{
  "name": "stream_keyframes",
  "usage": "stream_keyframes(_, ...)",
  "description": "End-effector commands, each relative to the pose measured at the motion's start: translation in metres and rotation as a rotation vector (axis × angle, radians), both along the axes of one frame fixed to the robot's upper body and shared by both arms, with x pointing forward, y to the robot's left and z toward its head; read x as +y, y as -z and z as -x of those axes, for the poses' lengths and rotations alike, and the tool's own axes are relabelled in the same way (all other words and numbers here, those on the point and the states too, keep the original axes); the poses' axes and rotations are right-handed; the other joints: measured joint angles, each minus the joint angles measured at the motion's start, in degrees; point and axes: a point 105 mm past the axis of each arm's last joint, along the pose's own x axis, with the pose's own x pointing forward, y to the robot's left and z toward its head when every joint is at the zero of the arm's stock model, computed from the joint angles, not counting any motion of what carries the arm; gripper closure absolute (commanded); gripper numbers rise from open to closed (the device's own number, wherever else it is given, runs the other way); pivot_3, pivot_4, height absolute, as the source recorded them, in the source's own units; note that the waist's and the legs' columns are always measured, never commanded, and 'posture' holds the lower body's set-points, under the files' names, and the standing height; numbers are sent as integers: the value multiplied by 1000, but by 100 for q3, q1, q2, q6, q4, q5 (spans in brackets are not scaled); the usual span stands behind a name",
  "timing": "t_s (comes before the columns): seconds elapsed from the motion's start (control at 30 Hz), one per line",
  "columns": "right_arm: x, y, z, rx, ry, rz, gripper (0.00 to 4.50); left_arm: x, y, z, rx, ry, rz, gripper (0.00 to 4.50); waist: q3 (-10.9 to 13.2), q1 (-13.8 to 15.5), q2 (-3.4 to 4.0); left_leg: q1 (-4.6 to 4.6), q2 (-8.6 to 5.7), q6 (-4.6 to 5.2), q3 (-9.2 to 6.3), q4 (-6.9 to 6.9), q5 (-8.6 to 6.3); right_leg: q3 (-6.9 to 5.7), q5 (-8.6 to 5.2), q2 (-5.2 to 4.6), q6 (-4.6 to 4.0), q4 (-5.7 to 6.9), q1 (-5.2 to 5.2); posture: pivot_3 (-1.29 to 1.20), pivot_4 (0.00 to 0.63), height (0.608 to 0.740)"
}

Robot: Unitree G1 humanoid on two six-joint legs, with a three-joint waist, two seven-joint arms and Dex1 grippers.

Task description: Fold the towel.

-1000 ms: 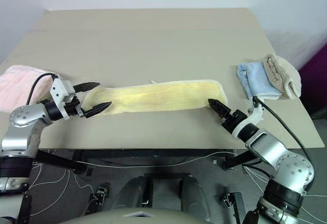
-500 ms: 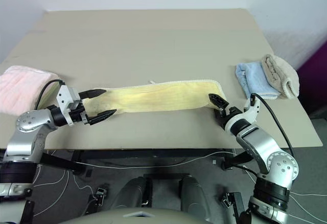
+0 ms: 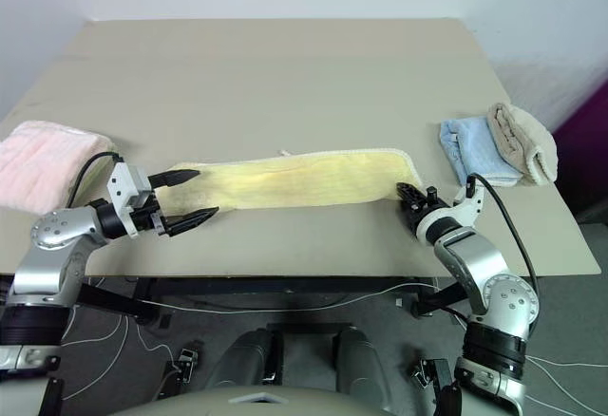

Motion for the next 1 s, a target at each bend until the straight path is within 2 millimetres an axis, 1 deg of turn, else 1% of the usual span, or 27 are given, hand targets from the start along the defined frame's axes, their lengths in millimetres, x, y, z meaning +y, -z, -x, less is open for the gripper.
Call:
stream_keyframes(0.03,-12,0,0,5,77,-2,4224,-5,-10,2,-47,22,5,0,-5,2,-8,0,0,0,0,0,0,0,0,0,0,-1,1,0,150,740)
stream_keyframes(0.07,-13,-1,0,0,87,-4,4492,-5,-10,2,-45,23,6,0,-8,3,-13,0,0,0,0,0,0,0,0,-1,0,-2,2,0,150,740)
stream_keyframes(0.13,-16,-4,0,-10,107,-6,4492,-6,-9,2,-43,23,7,0,-9,7,-14,1,0,0,-3,0,0,0,0,-1,0,-5,5,0,150,740)
stream_keyframes(0.3,-32,-13,1,-39,158,15,4492,-6,-7,2,-38,22,9,0,-9,20,-12,0,0,0,-3,0,0,1,0,-2,0,-5,4,0,150,740)
stream_keyframes(0.43,-54,-28,6,-89,196,58,4492,-5,-6,2,-35,18,9,0,-6,38,-8,-6,-2,1,-3,0,-1,0,0,-3,0,-7,-1,0,150,740)
stream_keyframes(0.5,-56,-33,6,-106,193,69,4492,-6,-6,2,-36,19,10,0,-6,13,-7,-9,-2,2,-2,-1,-1,2,0,-4,0,-7,-4,0,150,740)
stream_keyframes(0.67,-54,-46,3,-151,163,140,4492,-8,-6,1,-38,23,13,0,-3,-13,1,-8,3,2,1,-6,-1,5,-1,1,-1,-6,-8,0,150,740)
stream_keyframes(0.77,-48,-64,0,-218,102,260,4492,-9,-6,1,-39,23,13,0,-1,-1,5,-9,2,2,4,-4,-1,5,-1,0,-1,-6,-9,0,150,740)
stream_keyframes(0.83,-30,-84,-4,-303,-40,472,4492,-9,-7,1,-40,21,14,0,4,1,14,-9,2,2,4,-2,-1,4,-1,0,-1,-6,-8,0,150,740)
stream_keyframes(0.87,-21,-90,-4,-332,-101,555,4492,-9,-7,1,-41,21,14,0,5,-1,18,-10,1,2,5,-2,-1,3,-1,-1,-1,-6,-9,0,150,740)
stream_keyframes(0.9,-17,-93,-5,-349,-137,602,4492,-9,-7,1,-41,21,14,0,4,0,18,-10,1,3,7,-1,-1,2,-1,0,-1,-6,-10,0,150,740)
stream_keyframes(0.93,-6,-97,-6,-380,-218,688,4492,-9,-7,1,-42,21,15,0,3,-1,15,-10,2,3,6,-2,-1,2,-1,1,-1,-7,-12,0,150,740)
stream_keyframes(0.97,1,-99,-6,-398,-273,746,4492,-10,-7,1,-43,21,16,0,3,-6,16,-10,5,3,2,-2,-2,-1,-1,3,-1,-8,-10,0,150,740)
stream_keyframes(1.0,15,-101,-7,-433,-362,832,4492,-11,-7,1,-44,22,18,0,3,-7,16,-10,5,3,3,-2,-2,-1,-1,3,-1,-8,-10,0,150,740)
